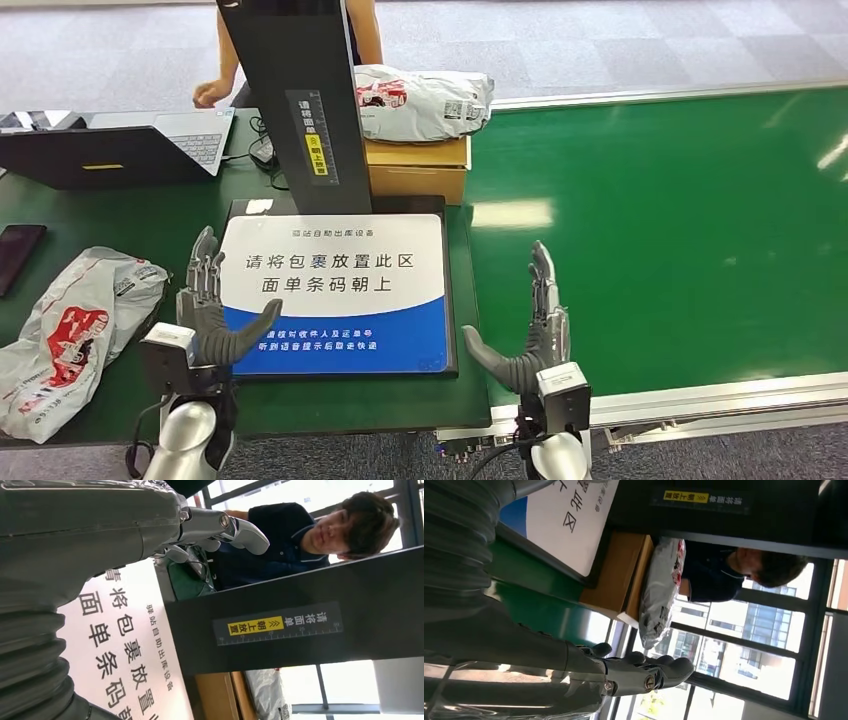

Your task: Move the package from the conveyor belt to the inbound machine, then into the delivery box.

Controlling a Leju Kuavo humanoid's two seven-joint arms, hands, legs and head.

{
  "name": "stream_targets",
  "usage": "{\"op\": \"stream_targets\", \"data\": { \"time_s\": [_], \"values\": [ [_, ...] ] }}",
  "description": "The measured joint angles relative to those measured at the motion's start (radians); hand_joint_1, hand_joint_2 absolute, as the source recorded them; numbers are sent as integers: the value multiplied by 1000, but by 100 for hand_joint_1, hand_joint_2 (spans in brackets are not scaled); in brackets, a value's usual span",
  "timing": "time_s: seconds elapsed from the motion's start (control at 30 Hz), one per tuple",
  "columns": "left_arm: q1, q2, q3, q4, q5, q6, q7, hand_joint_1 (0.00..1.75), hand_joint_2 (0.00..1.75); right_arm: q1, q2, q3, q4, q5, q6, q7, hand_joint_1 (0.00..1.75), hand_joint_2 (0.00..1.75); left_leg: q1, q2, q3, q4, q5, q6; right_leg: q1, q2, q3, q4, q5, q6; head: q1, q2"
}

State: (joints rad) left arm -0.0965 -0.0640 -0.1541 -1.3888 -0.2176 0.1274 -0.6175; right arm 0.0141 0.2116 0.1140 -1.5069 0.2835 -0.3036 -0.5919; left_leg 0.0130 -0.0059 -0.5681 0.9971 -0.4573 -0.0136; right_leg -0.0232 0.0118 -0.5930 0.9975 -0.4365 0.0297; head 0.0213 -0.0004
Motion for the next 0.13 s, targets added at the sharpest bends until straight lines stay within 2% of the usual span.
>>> {"op": "stream_targets", "data": {
  "time_s": [0.13],
  "values": [
    [31, -17, -19, -1, -10, 66, -2, 0, 175, -17, -6, 45, 53, -11, -10, 0, 0, 175, 0, 0, 0, 0, 0, 0, 0, 0, 0, 0, 0, 0, 0, 0]
  ]
}}
